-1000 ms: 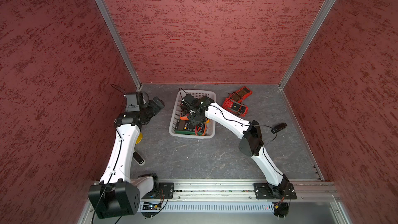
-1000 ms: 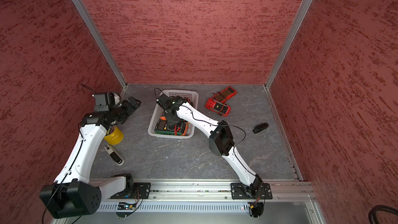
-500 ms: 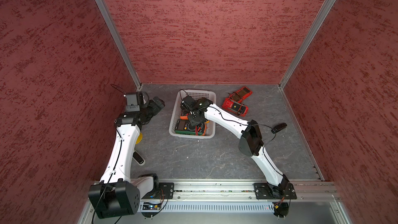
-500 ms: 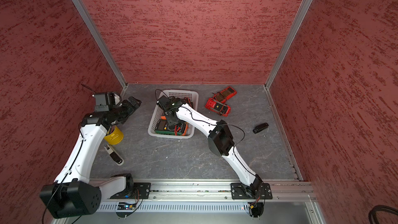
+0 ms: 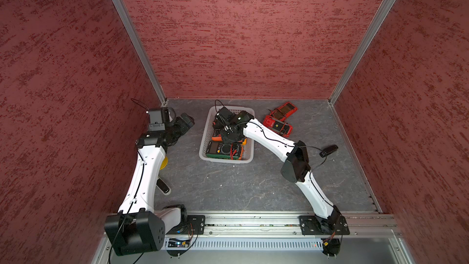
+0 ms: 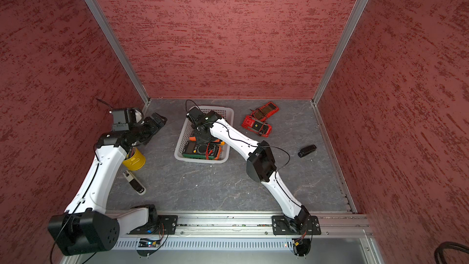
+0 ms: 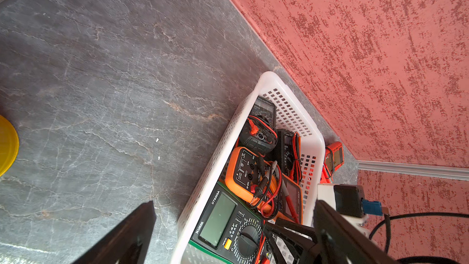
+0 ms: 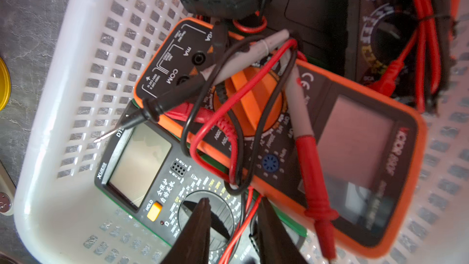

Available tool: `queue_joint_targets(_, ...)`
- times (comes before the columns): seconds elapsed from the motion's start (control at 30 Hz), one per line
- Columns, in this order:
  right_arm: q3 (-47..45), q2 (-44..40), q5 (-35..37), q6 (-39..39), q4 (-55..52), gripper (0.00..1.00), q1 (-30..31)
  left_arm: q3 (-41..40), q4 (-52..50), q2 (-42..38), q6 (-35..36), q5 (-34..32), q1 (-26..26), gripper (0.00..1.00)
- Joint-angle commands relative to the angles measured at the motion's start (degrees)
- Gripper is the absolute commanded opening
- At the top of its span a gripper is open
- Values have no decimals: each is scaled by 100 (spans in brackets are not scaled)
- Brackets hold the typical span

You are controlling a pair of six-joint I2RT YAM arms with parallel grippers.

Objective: Put the multimeter into the basket
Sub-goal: Place the multimeter in the basket.

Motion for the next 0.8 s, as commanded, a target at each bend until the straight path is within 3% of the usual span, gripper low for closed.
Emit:
queue_joint_targets(0.0, 6, -281, 102, 126, -159, 32, -47, 1, 77, 8, 39, 57, 7, 100)
queue_joint_targets(0.27, -114, -66, 507, 425, -251, 27, -205, -8, 59, -43, 25, 71, -33, 100)
queue_joint_targets(0.77, -882, -51, 323, 509, 53, 24, -228, -26, 90, -52, 44, 35, -90, 100)
